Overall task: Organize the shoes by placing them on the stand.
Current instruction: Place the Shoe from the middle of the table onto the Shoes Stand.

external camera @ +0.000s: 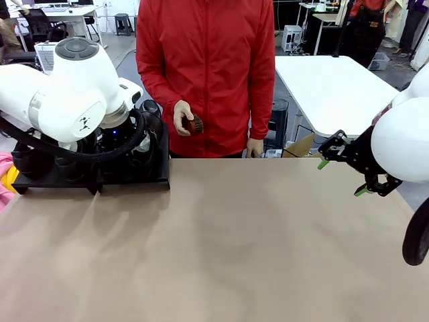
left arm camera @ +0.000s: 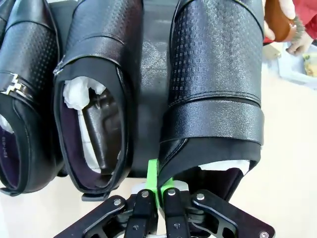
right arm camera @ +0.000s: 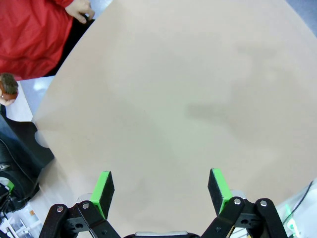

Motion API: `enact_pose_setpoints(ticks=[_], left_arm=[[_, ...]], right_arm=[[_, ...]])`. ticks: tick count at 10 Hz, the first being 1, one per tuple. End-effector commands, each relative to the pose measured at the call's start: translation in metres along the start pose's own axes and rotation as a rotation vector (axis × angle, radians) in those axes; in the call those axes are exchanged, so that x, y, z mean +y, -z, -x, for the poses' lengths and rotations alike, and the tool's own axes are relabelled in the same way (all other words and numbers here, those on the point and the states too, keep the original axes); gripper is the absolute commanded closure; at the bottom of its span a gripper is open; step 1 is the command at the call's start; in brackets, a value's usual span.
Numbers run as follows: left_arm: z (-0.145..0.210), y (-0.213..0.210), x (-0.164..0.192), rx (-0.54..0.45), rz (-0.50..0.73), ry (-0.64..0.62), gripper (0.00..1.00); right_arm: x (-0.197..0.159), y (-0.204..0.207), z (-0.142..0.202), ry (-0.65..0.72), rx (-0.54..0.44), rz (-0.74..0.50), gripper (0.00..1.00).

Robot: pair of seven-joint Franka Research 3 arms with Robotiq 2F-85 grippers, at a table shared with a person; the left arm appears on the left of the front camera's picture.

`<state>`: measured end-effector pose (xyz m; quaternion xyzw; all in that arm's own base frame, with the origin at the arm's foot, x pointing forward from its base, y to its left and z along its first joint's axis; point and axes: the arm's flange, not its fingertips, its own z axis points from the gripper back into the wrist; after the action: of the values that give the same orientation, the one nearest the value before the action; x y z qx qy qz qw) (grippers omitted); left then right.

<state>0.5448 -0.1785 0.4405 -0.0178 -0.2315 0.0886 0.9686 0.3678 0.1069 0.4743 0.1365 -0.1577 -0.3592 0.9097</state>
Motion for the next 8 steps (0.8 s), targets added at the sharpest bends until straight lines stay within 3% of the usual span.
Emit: enact_pose_setpoints(ticks=[1,8], left_arm=[[0.0,-0.013,0.003,-0.016,0.043,-0.009,1.0],[-0.006,0.001,0.005,-0.09,0.02,-0.035,1.0]], right_arm=[[0.0,0.0,-0.002,-0.02,0.005,-0.015,0.0],[0.0,0.0,-0.002,-0.02,0.005,-0.015,0.0]])
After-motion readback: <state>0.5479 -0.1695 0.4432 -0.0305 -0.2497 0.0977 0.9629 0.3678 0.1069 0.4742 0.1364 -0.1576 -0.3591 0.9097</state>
